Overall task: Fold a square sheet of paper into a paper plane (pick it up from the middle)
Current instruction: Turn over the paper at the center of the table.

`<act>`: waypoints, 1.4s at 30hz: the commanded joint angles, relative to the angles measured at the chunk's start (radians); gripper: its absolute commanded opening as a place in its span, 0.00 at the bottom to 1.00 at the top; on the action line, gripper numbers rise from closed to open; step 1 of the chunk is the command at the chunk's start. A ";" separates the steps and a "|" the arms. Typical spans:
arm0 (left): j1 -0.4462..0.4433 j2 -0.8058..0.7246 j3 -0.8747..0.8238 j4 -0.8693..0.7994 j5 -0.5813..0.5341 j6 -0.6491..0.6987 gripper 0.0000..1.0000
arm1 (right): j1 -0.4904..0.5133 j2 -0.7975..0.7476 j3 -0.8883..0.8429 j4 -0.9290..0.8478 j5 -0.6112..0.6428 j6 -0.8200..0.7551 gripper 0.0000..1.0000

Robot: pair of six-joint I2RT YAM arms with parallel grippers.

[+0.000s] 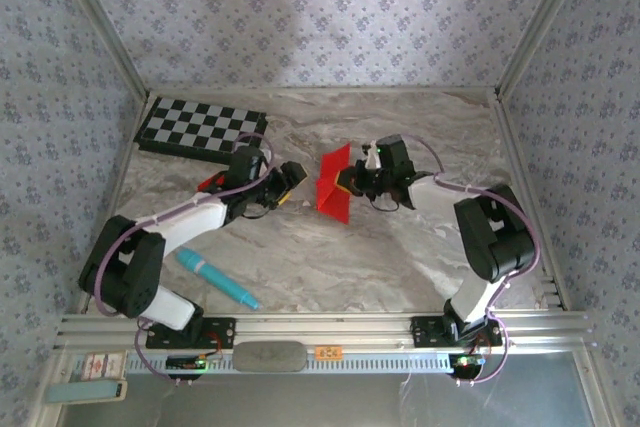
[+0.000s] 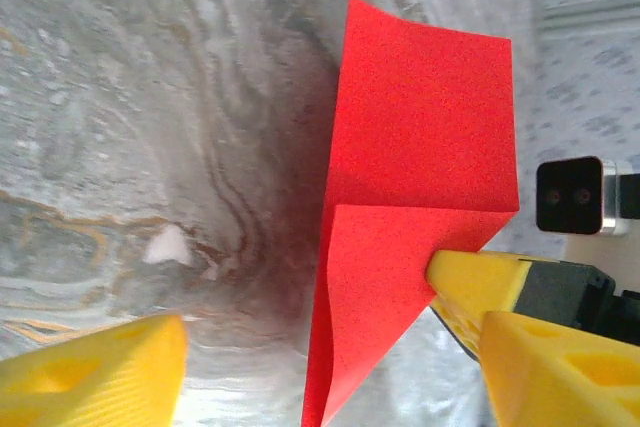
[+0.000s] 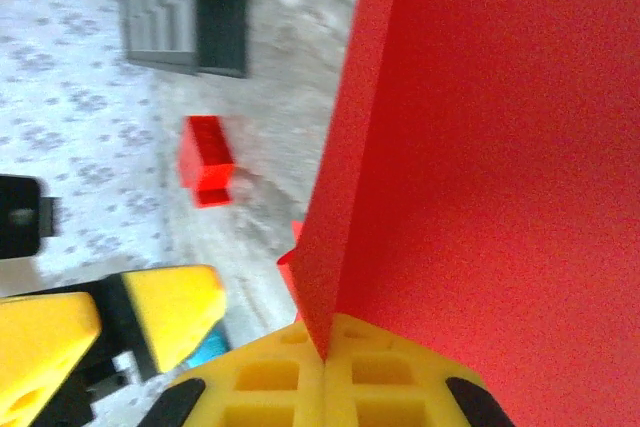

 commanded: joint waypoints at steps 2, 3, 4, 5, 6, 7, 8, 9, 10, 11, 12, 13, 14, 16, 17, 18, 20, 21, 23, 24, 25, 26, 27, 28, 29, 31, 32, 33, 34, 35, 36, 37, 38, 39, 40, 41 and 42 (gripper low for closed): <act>0.000 -0.028 -0.025 0.182 0.109 -0.041 0.89 | -0.012 -0.060 0.027 0.100 -0.122 0.018 0.03; 0.000 -0.023 -0.029 0.220 0.130 -0.055 0.91 | -0.014 -0.066 0.033 0.105 -0.137 0.026 0.03; 0.000 -0.018 -0.030 0.253 0.146 -0.063 0.92 | -0.014 -0.070 0.037 0.115 -0.149 0.038 0.03; -0.002 -0.008 -0.030 0.287 0.171 -0.071 0.99 | -0.015 -0.069 0.041 0.130 -0.163 0.052 0.03; -0.005 0.002 -0.029 0.313 0.187 -0.079 1.00 | -0.017 -0.069 0.043 0.144 -0.181 0.068 0.03; -0.006 0.008 -0.027 0.333 0.197 -0.083 1.00 | -0.018 -0.067 0.044 0.159 -0.190 0.082 0.03; -0.010 0.015 -0.024 0.349 0.207 -0.084 1.00 | -0.020 -0.064 0.043 0.180 -0.201 0.102 0.03; -0.012 0.020 -0.020 0.358 0.213 -0.084 1.00 | -0.021 -0.061 0.041 0.199 -0.211 0.118 0.03; -0.014 0.025 -0.015 0.362 0.220 -0.082 0.99 | -0.024 -0.058 0.038 0.218 -0.221 0.138 0.03; -0.016 0.027 -0.010 0.360 0.223 -0.077 0.97 | -0.024 -0.054 0.038 0.245 -0.231 0.156 0.03; -0.018 0.031 -0.006 0.357 0.224 -0.073 0.96 | -0.025 -0.050 0.036 0.263 -0.239 0.171 0.03; -0.018 0.035 -0.002 0.357 0.229 -0.072 0.93 | -0.027 -0.047 0.035 0.281 -0.246 0.187 0.04; -0.017 0.039 0.001 0.359 0.234 -0.073 0.90 | -0.028 -0.044 0.036 0.295 -0.253 0.200 0.04; -0.018 0.047 0.007 0.376 0.247 -0.078 0.81 | -0.029 -0.038 0.039 0.305 -0.264 0.213 0.04; -0.017 0.051 0.008 0.387 0.253 -0.082 0.75 | -0.031 -0.034 0.039 0.312 -0.269 0.219 0.04; -0.018 0.051 0.009 0.390 0.255 -0.085 0.70 | -0.032 -0.031 0.037 0.316 -0.271 0.224 0.04; -0.018 0.052 0.010 0.396 0.255 -0.086 0.60 | -0.035 -0.027 0.034 0.319 -0.273 0.230 0.05; -0.017 0.050 0.009 0.398 0.254 -0.087 0.57 | -0.036 -0.026 0.031 0.319 -0.272 0.230 0.05; -0.016 0.049 0.009 0.404 0.254 -0.085 0.49 | -0.040 -0.022 0.026 0.318 -0.273 0.230 0.05; -0.016 0.048 0.010 0.406 0.254 -0.085 0.46 | -0.041 -0.019 0.024 0.319 -0.272 0.230 0.05; -0.015 0.048 0.009 0.407 0.254 -0.085 0.42 | -0.041 -0.017 0.022 0.316 -0.272 0.231 0.05; -0.016 0.049 0.009 0.408 0.253 -0.085 0.38 | -0.042 -0.015 0.019 0.313 -0.272 0.229 0.05; -0.015 0.049 0.010 0.408 0.254 -0.084 0.35 | -0.042 -0.012 0.019 0.309 -0.272 0.227 0.05; -0.015 0.048 0.007 0.409 0.251 -0.083 0.31 | -0.042 -0.009 0.018 0.305 -0.271 0.224 0.05; -0.013 0.048 0.007 0.409 0.249 -0.083 0.28 | -0.043 -0.008 0.018 0.300 -0.270 0.221 0.06; -0.011 0.049 0.007 0.406 0.245 -0.082 0.22 | -0.045 -0.005 0.017 0.288 -0.268 0.212 0.06; -0.010 0.048 0.006 0.406 0.243 -0.081 0.20 | -0.046 -0.006 0.015 0.276 -0.263 0.203 0.07; -0.008 0.048 0.003 0.404 0.241 -0.082 0.19 | -0.048 -0.005 0.015 0.267 -0.260 0.197 0.08; -0.007 0.048 0.001 0.400 0.238 -0.080 0.17 | -0.050 -0.006 0.015 0.255 -0.257 0.187 0.09; -0.007 0.047 0.001 0.396 0.232 -0.081 0.16 | -0.052 -0.008 0.015 0.244 -0.253 0.180 0.10; -0.006 0.046 -0.001 0.391 0.228 -0.078 0.15 | -0.053 -0.010 0.015 0.233 -0.251 0.171 0.12; -0.004 0.046 -0.003 0.387 0.224 -0.076 0.12 | -0.055 -0.013 0.015 0.219 -0.245 0.160 0.15; -0.002 0.045 -0.004 0.382 0.221 -0.075 0.11 | -0.057 -0.016 0.015 0.201 -0.239 0.146 0.18; 0.000 0.043 -0.005 0.371 0.217 -0.071 0.10 | -0.061 -0.022 0.015 0.186 -0.232 0.135 0.20; 0.002 0.041 -0.003 0.353 0.210 -0.063 0.08 | -0.063 -0.028 0.016 0.161 -0.223 0.114 0.24; 0.005 0.039 0.001 0.327 0.204 -0.051 0.07 | -0.068 -0.037 0.016 0.129 -0.211 0.090 0.28; 0.006 0.035 0.006 0.306 0.197 -0.035 0.06 | -0.074 -0.048 0.017 0.099 -0.195 0.070 0.32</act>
